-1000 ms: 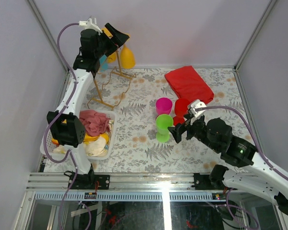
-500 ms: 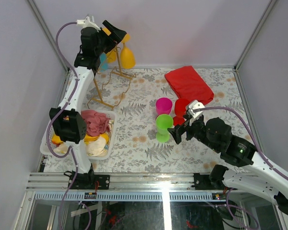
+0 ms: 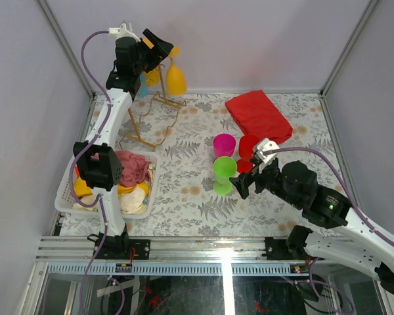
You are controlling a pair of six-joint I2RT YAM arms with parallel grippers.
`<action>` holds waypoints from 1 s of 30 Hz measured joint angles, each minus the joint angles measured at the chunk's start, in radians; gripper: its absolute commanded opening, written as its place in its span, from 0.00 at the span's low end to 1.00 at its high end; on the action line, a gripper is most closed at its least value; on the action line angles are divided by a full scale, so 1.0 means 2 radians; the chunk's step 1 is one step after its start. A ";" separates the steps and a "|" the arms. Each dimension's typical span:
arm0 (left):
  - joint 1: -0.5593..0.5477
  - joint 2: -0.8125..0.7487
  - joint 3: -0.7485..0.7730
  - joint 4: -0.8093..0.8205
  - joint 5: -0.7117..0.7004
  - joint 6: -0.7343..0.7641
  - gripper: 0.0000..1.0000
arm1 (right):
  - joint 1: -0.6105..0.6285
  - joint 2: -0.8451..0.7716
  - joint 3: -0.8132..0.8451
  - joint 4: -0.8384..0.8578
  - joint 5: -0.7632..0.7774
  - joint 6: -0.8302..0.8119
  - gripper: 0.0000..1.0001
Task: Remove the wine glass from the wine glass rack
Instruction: Pick up the wine glass from the wine rack.
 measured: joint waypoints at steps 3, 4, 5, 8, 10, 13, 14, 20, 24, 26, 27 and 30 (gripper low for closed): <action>0.000 -0.005 -0.013 0.004 -0.002 0.000 0.82 | 0.000 0.000 0.000 -0.002 -0.001 -0.001 0.99; 0.000 -0.006 -0.017 0.004 -0.003 0.000 0.82 | 0.000 0.000 0.000 -0.002 -0.003 -0.002 0.99; 0.000 -0.006 -0.018 0.004 -0.003 0.000 0.82 | 0.000 0.000 0.000 -0.002 -0.004 -0.002 0.99; 0.000 -0.006 -0.018 0.003 -0.005 0.001 0.78 | 0.000 0.000 0.000 -0.003 -0.009 -0.004 0.99; 0.000 -0.006 -0.014 0.000 -0.005 0.002 0.75 | 0.000 0.000 0.000 -0.003 -0.009 -0.004 0.99; 0.000 -0.004 -0.006 -0.009 -0.005 0.006 0.71 | 0.000 -0.001 0.000 -0.003 -0.009 -0.004 0.99; 0.000 -0.003 -0.002 -0.011 -0.004 0.006 0.70 | 0.000 -0.002 0.000 -0.003 -0.009 -0.004 0.99; 0.000 0.007 0.013 -0.020 -0.004 0.010 0.68 | 0.000 -0.006 0.000 -0.003 -0.009 -0.004 0.99; 0.000 0.017 0.020 -0.032 -0.004 0.011 0.65 | 0.000 -0.010 0.001 -0.003 -0.009 -0.005 0.99; 0.000 0.021 0.020 -0.035 -0.004 0.012 0.62 | 0.000 -0.011 0.001 -0.003 -0.009 -0.005 0.99; 0.000 0.023 0.020 -0.038 -0.005 0.013 0.61 | 0.000 -0.012 0.001 -0.003 -0.009 -0.005 0.99; 0.000 0.027 0.020 -0.041 -0.004 0.014 0.57 | 0.000 -0.012 0.001 -0.003 -0.009 -0.005 0.99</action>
